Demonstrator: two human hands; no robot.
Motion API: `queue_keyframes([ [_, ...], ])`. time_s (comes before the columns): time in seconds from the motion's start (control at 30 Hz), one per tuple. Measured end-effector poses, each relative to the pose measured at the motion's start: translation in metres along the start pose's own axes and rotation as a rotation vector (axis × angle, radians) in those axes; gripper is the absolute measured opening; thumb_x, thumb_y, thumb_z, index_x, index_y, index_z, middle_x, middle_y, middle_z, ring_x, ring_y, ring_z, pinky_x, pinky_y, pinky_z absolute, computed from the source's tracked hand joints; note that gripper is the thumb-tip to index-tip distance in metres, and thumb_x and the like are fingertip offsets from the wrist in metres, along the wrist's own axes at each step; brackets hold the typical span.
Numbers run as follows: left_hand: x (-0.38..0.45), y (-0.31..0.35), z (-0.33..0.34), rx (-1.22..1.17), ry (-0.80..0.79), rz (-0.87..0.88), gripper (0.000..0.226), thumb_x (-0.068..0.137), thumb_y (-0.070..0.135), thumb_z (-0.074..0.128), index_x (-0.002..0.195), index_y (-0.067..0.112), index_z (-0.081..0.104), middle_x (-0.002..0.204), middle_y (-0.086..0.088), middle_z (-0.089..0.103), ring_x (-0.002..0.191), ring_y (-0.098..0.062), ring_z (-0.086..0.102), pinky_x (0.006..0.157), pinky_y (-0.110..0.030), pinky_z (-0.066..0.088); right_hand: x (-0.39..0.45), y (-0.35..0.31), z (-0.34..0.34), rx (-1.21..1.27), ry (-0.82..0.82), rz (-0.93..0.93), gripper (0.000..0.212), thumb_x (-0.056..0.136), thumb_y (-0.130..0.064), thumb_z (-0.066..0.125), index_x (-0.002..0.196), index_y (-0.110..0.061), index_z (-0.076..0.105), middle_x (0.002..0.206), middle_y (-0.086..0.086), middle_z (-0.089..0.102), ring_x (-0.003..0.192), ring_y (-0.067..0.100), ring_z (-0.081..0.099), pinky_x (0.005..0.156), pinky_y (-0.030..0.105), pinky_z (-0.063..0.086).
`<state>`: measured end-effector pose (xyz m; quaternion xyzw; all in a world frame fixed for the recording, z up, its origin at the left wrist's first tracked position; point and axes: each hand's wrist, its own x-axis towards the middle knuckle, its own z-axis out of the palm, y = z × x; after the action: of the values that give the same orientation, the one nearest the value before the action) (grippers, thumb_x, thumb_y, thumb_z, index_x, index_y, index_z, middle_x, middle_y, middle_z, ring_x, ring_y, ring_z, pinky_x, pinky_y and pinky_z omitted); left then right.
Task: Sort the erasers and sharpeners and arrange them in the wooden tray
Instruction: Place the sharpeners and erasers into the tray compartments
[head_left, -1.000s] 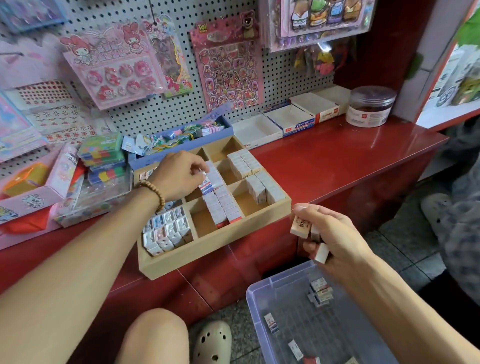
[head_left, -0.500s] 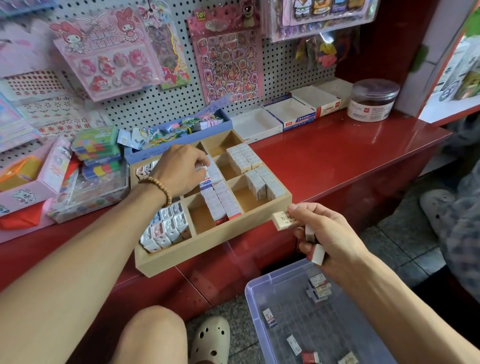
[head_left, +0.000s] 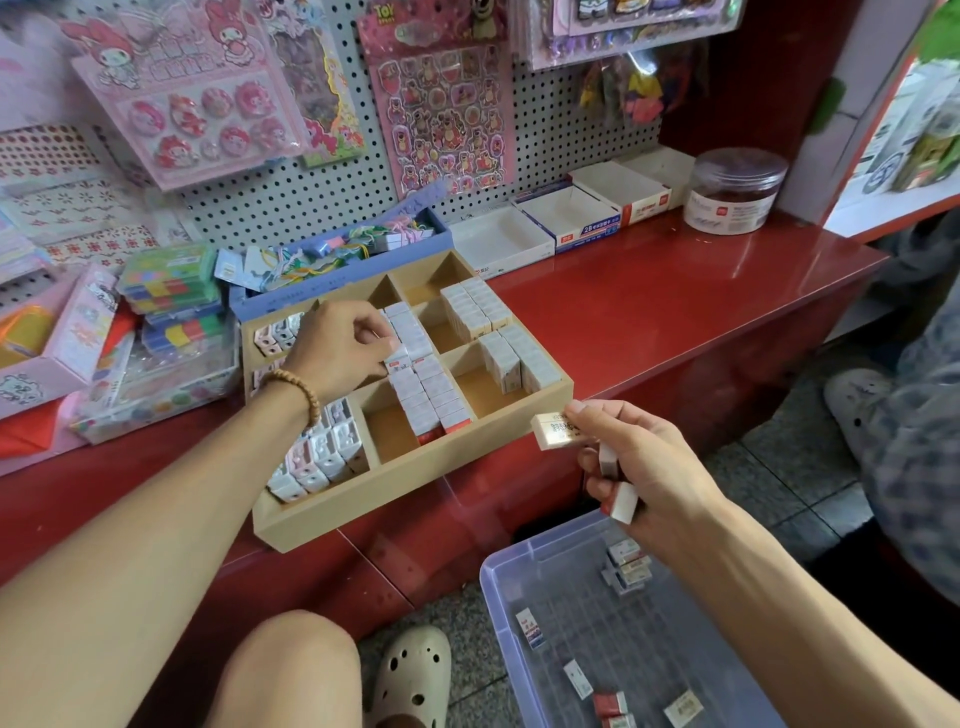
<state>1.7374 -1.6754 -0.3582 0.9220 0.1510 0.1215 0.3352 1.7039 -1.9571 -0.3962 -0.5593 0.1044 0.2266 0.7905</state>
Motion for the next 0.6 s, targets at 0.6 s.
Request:
queue_keyframes([
  [0.6, -0.077, 0.082, 0.047, -0.315, -0.499, 0.132, 0.008, 0.086, 0.021, 0.074, 0.092, 0.017, 0.070, 0.077, -0.005, 0.071, 0.069, -0.016, 0.069, 0.059, -0.033, 0.059, -0.003, -0.002, 0.009, 0.082, 0.045, -0.073, 0.016, 0.084, -0.018, 0.077, 0.075, -0.016, 0.064, 0.070, 0.005, 0.057, 0.050, 0.009, 0.042, 0.040, 0.021, 0.031],
])
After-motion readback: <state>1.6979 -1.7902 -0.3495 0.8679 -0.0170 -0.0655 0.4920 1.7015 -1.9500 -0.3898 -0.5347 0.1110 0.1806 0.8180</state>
